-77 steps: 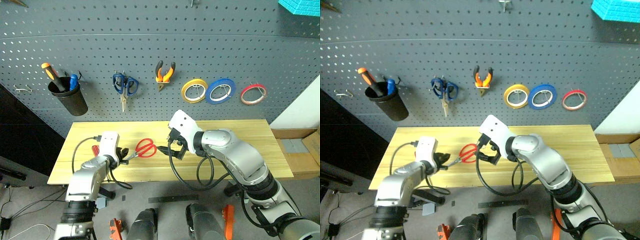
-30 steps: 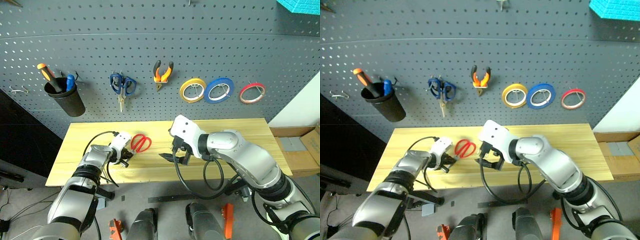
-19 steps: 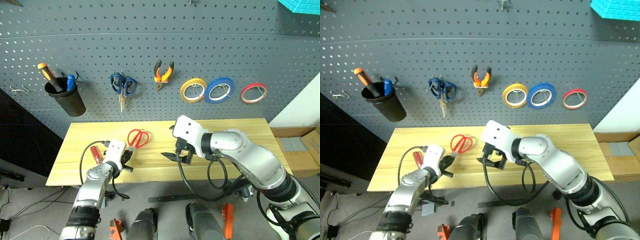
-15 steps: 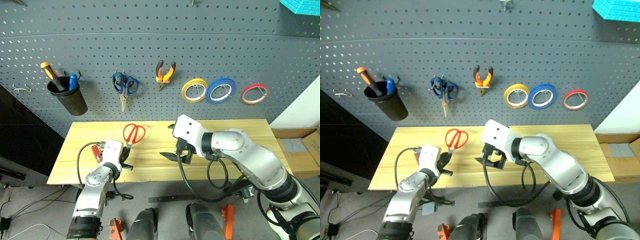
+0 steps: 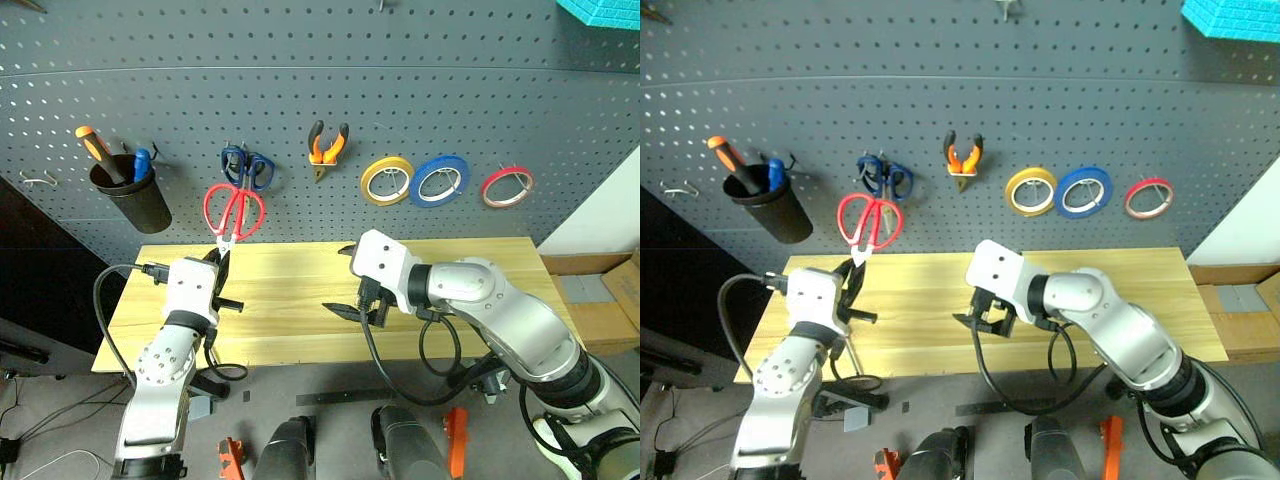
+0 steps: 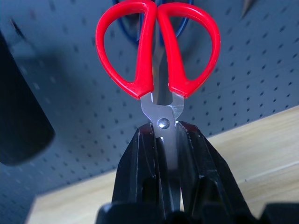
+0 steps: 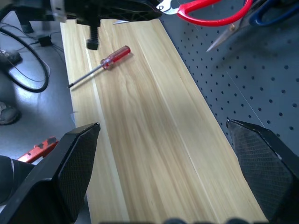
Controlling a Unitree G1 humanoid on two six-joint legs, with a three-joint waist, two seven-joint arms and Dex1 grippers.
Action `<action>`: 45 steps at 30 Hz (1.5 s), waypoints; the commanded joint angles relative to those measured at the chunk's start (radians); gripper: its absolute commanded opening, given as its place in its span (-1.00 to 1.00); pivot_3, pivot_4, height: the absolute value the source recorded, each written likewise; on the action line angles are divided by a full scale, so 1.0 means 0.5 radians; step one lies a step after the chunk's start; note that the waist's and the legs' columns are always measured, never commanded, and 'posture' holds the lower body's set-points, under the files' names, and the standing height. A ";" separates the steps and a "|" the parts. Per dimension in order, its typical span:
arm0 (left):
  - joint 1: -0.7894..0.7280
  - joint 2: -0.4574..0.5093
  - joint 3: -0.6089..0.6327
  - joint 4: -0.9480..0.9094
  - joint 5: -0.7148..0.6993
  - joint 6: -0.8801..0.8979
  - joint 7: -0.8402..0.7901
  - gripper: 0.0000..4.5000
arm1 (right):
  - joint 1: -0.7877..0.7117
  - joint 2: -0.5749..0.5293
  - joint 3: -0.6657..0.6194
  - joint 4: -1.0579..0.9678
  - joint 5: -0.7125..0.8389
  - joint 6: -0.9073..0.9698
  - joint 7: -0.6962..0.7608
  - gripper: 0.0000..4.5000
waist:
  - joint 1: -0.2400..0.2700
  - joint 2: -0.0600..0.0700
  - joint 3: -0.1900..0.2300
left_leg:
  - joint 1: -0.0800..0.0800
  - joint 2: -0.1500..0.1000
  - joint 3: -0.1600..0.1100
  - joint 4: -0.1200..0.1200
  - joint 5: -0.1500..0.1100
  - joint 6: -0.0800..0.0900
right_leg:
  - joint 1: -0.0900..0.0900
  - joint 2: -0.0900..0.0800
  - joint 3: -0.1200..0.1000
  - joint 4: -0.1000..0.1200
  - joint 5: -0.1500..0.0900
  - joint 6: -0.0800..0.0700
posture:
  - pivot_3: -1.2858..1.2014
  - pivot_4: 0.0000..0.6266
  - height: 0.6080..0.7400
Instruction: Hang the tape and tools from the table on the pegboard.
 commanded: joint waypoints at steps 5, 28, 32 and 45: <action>0.115 0.013 -0.073 -0.318 0.121 -0.156 0.003 -0.89 | 0.005 0.008 -0.035 -0.056 0.005 -0.176 0.082 1.00 | 0.005 0.000 0.001 | 0.000 0.000 -0.001 0.002 0.000 0.000 | 0.001 0.000 -0.002 0.001 0.000 0.000 | -0.07 -0.35 1.00; -0.451 0.038 -0.109 0.283 0.144 -0.298 0.023 -0.89 | -0.298 0.406 -0.108 0.239 -0.116 -0.219 -0.089 1.00 | 0.000 0.001 0.001 | 0.000 0.000 -0.001 0.002 0.000 0.000 | 0.000 0.007 -0.002 0.003 0.000 0.000 | -0.10 -0.34 1.00; -0.463 0.025 -0.114 0.337 0.132 -0.321 0.030 -0.89 | -0.314 0.442 -0.115 0.230 -0.117 -0.203 -0.096 1.00 | -0.004 0.001 0.001 | 0.001 0.000 -0.001 0.001 0.000 0.000 | 0.000 0.007 -0.002 0.002 0.000 0.000 | -0.11 -0.34 1.00; -0.397 -0.009 -0.092 0.198 0.140 -0.293 0.110 -0.89 | -0.330 0.464 -0.108 0.254 -0.138 -0.201 -0.100 1.00 | -0.007 0.001 0.001 | 0.001 0.000 -0.001 0.002 0.000 0.000 | 0.000 0.007 -0.001 0.003 0.000 0.000 | -0.11 -0.37 1.00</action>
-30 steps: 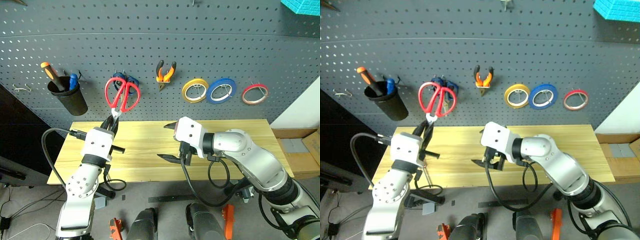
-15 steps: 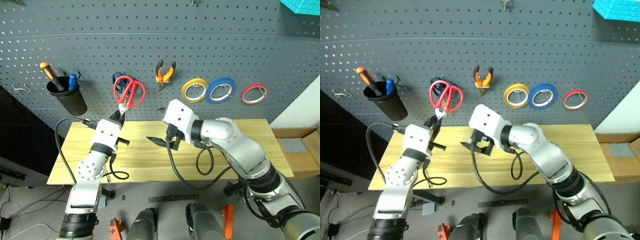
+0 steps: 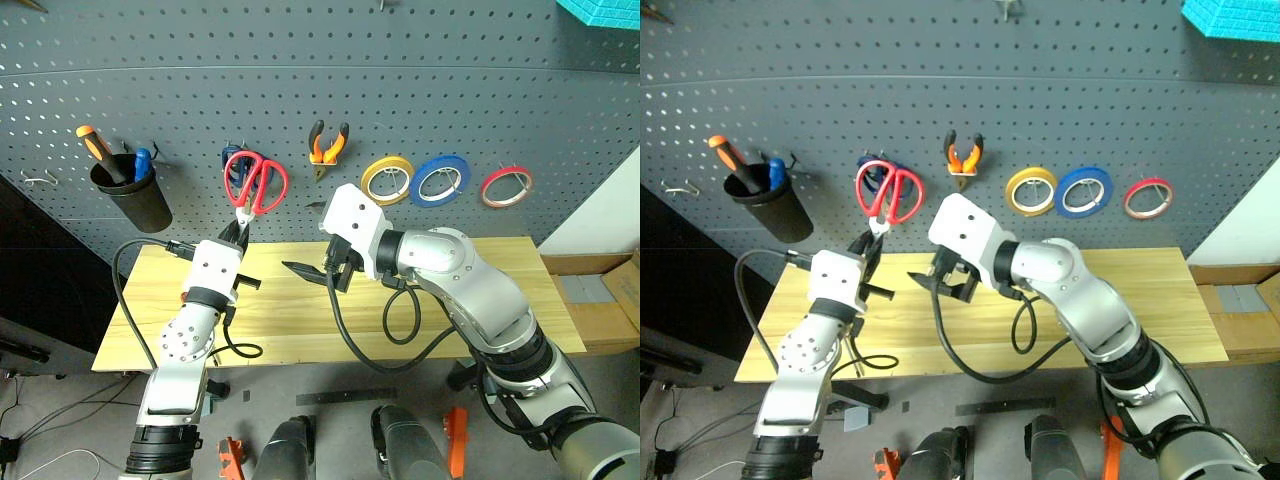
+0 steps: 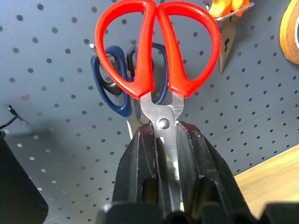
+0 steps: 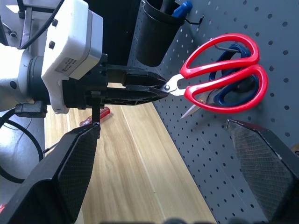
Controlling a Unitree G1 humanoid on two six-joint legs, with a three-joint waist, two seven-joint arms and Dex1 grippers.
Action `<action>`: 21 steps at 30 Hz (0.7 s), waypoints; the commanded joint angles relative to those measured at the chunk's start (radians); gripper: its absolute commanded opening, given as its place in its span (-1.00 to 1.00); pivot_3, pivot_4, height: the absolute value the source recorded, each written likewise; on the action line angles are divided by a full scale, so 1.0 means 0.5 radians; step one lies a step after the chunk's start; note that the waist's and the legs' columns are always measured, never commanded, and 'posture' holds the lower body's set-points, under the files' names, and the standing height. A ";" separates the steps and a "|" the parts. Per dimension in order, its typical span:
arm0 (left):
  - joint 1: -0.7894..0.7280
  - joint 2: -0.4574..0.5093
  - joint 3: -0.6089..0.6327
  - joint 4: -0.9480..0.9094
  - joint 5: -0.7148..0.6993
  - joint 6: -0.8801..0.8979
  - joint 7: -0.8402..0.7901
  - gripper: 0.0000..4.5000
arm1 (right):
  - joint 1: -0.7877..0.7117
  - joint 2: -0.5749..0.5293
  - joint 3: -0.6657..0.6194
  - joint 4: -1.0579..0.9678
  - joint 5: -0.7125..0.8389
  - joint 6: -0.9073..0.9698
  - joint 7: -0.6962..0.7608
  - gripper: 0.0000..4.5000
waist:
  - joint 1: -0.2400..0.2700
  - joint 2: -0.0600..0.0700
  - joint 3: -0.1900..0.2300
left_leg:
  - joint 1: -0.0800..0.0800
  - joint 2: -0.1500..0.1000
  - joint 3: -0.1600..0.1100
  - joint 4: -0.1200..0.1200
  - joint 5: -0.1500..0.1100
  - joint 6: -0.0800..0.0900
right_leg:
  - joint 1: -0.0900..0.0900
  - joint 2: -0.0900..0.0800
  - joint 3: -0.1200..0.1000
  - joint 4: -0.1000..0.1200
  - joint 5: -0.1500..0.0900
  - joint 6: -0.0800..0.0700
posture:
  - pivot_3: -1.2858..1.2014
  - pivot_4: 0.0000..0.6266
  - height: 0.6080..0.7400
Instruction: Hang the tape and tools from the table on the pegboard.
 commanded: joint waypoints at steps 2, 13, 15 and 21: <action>-0.015 -0.002 0.031 -0.151 0.007 -0.015 0.036 -0.89 | -0.044 0.020 -0.035 -0.054 -0.005 -0.018 -0.013 1.00 | 0.000 0.000 0.000 | 0.000 0.000 0.000 0.000 0.000 0.000 | 0.000 0.000 0.000 0.000 0.000 0.000 | -0.10 -0.38 1.00; 0.039 0.004 0.071 -0.223 0.033 0.031 0.086 -0.89 | -0.035 0.017 -0.031 -0.038 -0.010 -0.023 -0.009 1.00 | 0.000 0.000 0.000 | 0.000 0.000 0.000 0.000 0.000 0.000 | 0.000 0.000 0.000 0.000 0.000 0.000 | -0.10 -0.40 1.00; 0.024 0.006 0.075 -0.175 0.030 0.032 0.088 -0.89 | -0.041 0.022 -0.026 -0.031 -0.011 -0.022 -0.009 1.00 | 0.000 0.000 0.000 | 0.000 0.000 0.000 0.000 0.000 0.000 | 0.000 0.000 -0.001 0.000 0.000 0.000 | -0.10 -0.41 1.00; -0.079 -0.001 0.040 0.041 0.004 0.022 0.058 -0.89 | -0.054 0.031 -0.025 -0.024 -0.009 -0.015 -0.005 1.00 | 0.000 0.000 0.000 | 0.000 0.000 0.000 0.001 0.000 0.000 | 0.000 0.001 -0.001 0.001 0.000 0.000 | -0.11 -0.39 1.00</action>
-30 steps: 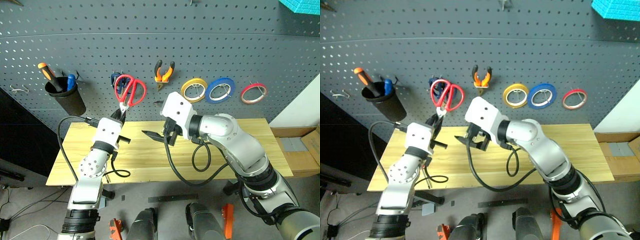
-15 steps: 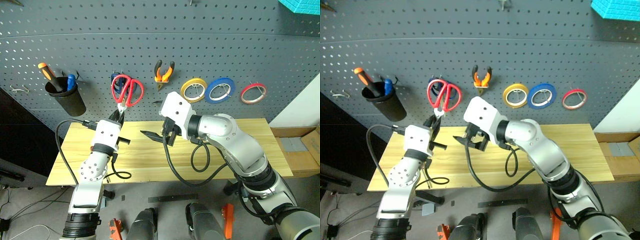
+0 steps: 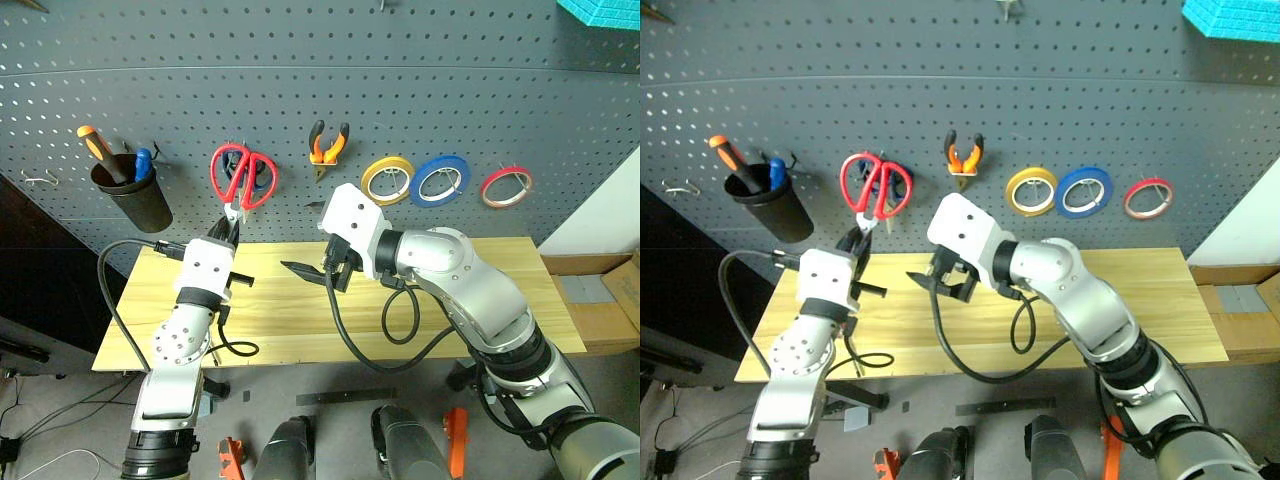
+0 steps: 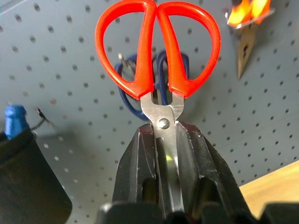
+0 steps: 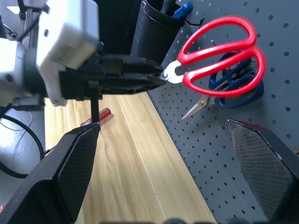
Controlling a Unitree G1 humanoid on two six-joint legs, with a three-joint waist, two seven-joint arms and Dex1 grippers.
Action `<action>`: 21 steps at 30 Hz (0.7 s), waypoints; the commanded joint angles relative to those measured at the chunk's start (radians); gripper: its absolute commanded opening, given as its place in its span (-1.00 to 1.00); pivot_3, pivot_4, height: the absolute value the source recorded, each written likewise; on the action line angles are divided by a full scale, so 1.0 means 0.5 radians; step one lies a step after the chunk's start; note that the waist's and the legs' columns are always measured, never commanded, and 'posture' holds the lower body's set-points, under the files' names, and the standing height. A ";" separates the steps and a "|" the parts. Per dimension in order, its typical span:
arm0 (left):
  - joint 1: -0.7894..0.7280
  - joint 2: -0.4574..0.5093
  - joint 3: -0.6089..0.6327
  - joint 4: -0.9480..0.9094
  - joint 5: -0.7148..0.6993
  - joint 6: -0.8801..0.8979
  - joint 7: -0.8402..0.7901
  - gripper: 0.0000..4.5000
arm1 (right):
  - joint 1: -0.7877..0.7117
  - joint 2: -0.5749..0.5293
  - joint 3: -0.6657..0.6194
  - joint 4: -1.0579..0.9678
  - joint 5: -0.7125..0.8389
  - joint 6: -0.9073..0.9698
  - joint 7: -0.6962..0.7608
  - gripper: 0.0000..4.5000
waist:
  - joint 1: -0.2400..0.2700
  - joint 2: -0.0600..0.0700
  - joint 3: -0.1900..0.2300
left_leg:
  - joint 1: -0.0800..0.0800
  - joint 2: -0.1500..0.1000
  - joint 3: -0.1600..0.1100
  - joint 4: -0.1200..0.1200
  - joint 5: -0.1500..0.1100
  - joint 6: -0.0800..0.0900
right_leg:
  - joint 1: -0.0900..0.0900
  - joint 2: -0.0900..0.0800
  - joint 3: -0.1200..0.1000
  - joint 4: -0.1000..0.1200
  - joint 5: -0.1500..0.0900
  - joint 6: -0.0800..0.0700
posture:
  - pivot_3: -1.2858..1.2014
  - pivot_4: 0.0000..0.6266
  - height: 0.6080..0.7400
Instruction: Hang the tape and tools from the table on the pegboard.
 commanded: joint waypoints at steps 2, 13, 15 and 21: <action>-0.113 0.000 -0.026 0.114 -0.019 -0.065 -0.023 -0.89 | -0.056 0.016 -0.026 -0.032 -0.005 -0.013 -0.003 1.00 | 0.000 0.000 0.000 | 0.000 0.000 0.000 0.000 0.000 0.000 | 0.000 0.000 0.000 0.000 0.000 0.000 | -0.11 -0.39 1.00; -0.204 -0.045 -0.086 0.325 -0.012 -0.075 -0.022 -0.56 | -0.133 0.162 -0.150 -0.019 0.015 -0.035 -0.108 1.00 | -0.002 0.000 0.000 | 0.000 0.000 -0.001 0.001 0.000 0.000 | 0.000 0.000 0.000 0.001 0.000 0.000 | -0.12 -0.38 1.00; -0.197 -0.058 -0.083 0.327 -0.043 -0.064 -0.044 -0.30 | -0.129 0.162 -0.145 -0.013 0.008 -0.038 -0.110 1.00 | -0.002 0.000 0.000 | 0.000 -0.001 -0.001 0.001 0.000 0.000 | 0.000 0.000 0.000 0.001 0.000 0.000 | -0.12 -0.38 1.00; -0.154 -0.074 -0.080 0.276 -0.041 0.020 -0.040 0.62 | -0.093 0.151 -0.125 -0.032 0.003 -0.025 -0.112 1.00 | -0.005 0.000 0.000 | 0.000 0.000 -0.001 0.000 0.000 0.000 | 0.000 0.000 0.001 0.001 0.001 0.000 | -0.12 -0.38 1.00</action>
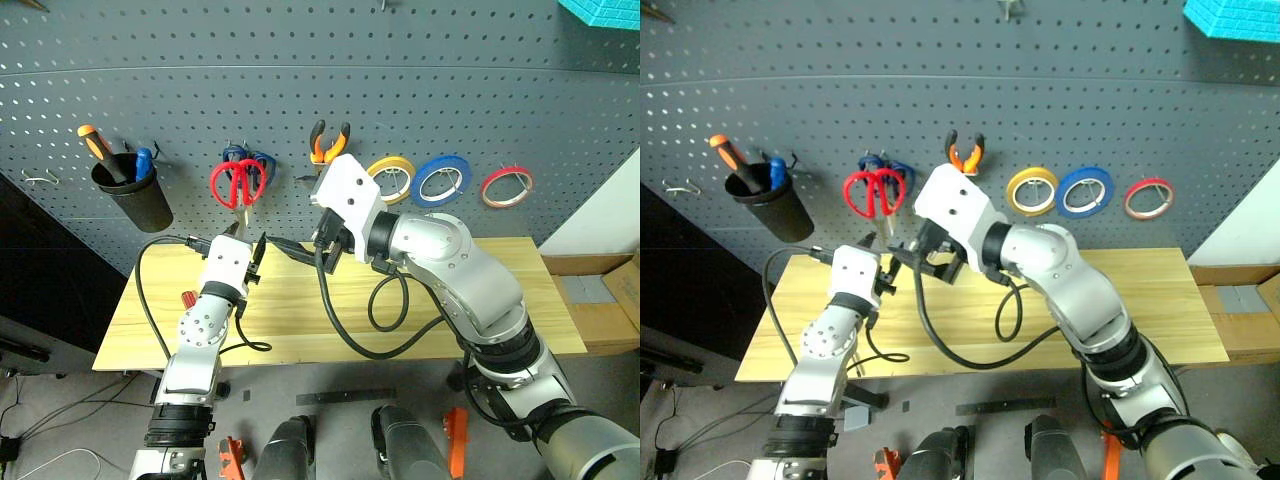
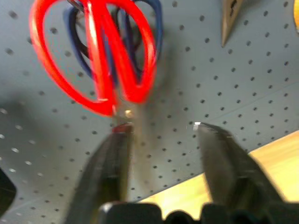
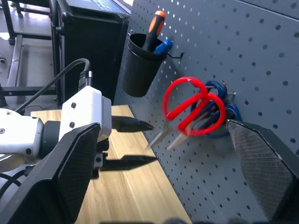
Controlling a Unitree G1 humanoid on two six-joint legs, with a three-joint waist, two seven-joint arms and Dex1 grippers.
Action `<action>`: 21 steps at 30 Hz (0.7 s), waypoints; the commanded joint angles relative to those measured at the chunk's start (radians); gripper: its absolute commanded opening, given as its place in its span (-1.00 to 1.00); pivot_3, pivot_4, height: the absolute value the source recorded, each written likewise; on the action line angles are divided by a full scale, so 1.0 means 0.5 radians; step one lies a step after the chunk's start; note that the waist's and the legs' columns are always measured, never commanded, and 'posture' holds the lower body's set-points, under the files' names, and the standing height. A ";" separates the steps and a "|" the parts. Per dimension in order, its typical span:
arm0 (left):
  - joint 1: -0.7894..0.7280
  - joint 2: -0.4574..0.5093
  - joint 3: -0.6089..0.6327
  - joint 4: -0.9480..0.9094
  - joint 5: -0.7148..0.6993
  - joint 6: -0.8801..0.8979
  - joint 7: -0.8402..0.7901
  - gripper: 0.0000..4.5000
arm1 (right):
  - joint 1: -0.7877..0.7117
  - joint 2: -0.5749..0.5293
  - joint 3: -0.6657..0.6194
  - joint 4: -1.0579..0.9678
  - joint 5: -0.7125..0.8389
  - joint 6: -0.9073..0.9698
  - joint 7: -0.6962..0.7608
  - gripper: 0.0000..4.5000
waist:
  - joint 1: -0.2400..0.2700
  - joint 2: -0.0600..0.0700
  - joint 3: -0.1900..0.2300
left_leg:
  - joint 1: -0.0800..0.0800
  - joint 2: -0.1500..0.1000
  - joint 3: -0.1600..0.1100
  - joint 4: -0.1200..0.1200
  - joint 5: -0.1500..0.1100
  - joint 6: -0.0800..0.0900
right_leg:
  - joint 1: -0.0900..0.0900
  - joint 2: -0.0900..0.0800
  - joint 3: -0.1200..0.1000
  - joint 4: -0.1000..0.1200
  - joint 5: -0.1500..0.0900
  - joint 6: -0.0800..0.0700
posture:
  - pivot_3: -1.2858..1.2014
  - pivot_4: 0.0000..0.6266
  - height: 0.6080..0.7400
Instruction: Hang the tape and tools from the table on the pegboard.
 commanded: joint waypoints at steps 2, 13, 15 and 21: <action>0.074 0.003 0.021 -0.150 -0.032 0.143 -0.013 0.76 | 0.029 -0.017 -0.018 -0.080 0.008 0.026 -0.013 1.00 | -0.001 0.000 0.000 | 0.000 0.000 0.000 0.000 0.000 0.000 | 0.000 0.000 0.000 0.000 0.000 0.000 | -0.11 -0.37 1.00; 0.307 -0.074 0.558 -0.418 -0.559 1.596 0.093 0.76 | 0.270 0.047 0.178 -0.186 0.059 0.554 -0.148 1.00 | -0.002 -0.001 0.014 | 0.002 0.005 -0.004 0.003 0.000 0.000 | 0.002 0.000 -0.003 0.005 0.000 0.000 | -0.08 -0.20 1.00; 0.131 -0.016 0.718 -0.246 -0.609 1.780 0.173 0.76 | 0.225 0.169 0.196 -0.068 0.061 0.626 -0.194 1.00 | -0.002 -0.005 0.031 | 0.007 0.006 -0.008 0.003 0.000 0.000 | 0.005 0.002 -0.010 0.007 0.000 0.000 | -0.08 -0.17 1.00; -0.225 0.060 0.938 0.173 -0.676 1.976 0.318 0.76 | 0.159 0.272 0.238 0.129 0.048 0.646 -0.216 1.00 | 0.001 -0.007 0.056 | 0.007 0.001 -0.007 0.000 0.000 -0.001 | 0.005 0.002 -0.012 0.003 -0.001 0.000 | -0.08 -0.08 1.00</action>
